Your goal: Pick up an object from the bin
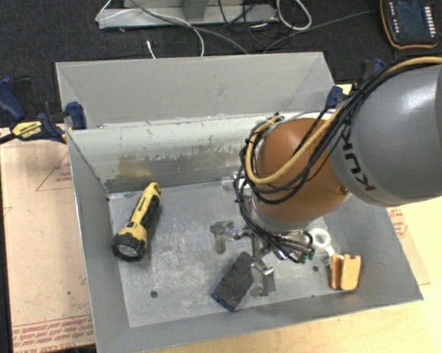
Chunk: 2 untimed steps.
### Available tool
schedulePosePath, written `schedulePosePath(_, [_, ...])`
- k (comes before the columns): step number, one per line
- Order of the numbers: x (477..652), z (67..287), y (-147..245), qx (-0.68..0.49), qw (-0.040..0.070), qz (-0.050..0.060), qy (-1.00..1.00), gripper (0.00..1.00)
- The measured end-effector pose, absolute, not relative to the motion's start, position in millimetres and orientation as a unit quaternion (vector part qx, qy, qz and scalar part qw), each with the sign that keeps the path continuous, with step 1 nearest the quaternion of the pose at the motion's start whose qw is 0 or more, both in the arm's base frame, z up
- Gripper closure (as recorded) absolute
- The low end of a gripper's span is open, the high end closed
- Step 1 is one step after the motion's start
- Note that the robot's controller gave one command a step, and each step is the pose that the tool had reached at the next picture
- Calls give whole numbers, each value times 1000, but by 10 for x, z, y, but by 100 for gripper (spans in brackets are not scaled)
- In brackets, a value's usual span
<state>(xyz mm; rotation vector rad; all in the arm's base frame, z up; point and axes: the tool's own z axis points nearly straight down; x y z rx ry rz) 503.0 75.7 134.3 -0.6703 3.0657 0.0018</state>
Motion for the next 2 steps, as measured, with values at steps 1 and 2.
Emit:
schedulePosePath(1, [5048, 1039, 493, -281, -5, 3, 960, 0])
schedulePosePath(2, [4968, 700, 614, -383, 4, 1, 924, 0])
